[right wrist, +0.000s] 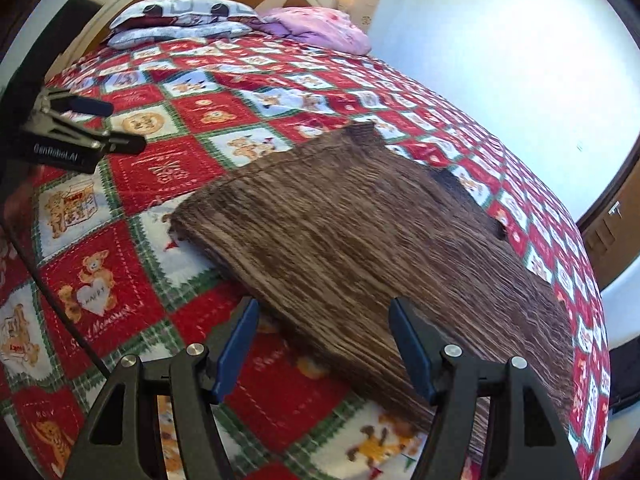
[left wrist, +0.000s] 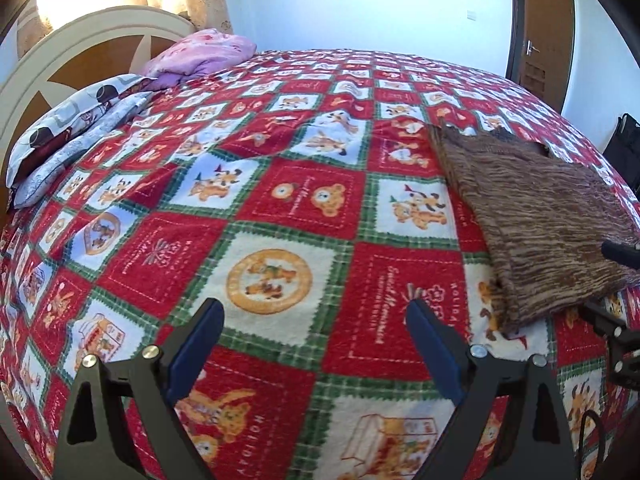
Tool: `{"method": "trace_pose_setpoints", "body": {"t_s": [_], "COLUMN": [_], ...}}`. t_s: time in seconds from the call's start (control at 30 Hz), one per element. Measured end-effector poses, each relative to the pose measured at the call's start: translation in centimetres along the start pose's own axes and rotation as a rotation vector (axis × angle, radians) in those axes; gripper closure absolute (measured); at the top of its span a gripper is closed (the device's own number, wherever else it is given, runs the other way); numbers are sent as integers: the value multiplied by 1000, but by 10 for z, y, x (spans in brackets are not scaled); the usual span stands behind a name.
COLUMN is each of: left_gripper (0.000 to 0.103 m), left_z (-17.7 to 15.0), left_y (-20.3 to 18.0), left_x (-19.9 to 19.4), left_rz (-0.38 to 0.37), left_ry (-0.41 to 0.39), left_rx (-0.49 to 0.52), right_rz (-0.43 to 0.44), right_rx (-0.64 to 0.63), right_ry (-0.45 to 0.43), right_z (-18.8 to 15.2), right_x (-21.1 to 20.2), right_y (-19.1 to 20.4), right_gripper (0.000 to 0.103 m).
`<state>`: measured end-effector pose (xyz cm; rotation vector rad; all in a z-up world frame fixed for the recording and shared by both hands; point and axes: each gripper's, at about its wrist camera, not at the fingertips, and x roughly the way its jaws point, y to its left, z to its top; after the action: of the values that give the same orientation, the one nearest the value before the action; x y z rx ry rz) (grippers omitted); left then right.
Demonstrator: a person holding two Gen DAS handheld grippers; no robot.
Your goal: Fold small clothes
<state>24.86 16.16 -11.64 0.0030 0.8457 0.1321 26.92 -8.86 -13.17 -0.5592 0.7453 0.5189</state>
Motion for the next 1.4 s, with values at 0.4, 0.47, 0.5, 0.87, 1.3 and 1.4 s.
{"method": "trace_pose_setpoints", "body": {"t_s": [0.4, 0.47, 0.5, 0.87, 1.3, 1.4], "left_gripper": [8, 8, 8, 8, 8, 8], "left_z": [6, 9, 11, 39, 89, 99], "left_y": [10, 11, 12, 39, -1, -18], "left_x": [0, 1, 1, 19, 49, 59], "left_rz": [5, -2, -4, -38, -304, -356], "left_ry": [-2, -6, -11, -33, -10, 7], "left_rx": [14, 12, 12, -77, -123, -122], "right_rz": [-27, -37, -44, -106, -186, -186], "right_rx": [-48, -55, -60, -135, -259, -289], "right_ry": [-47, -58, -64, -128, -180, -190], "right_z": [16, 19, 20, 31, 30, 29], "right_x": [14, 16, 16, 25, 19, 18], "right_y": [25, 28, 30, 50, 80, 86], "right_gripper": [35, 35, 35, 35, 37, 49]}}
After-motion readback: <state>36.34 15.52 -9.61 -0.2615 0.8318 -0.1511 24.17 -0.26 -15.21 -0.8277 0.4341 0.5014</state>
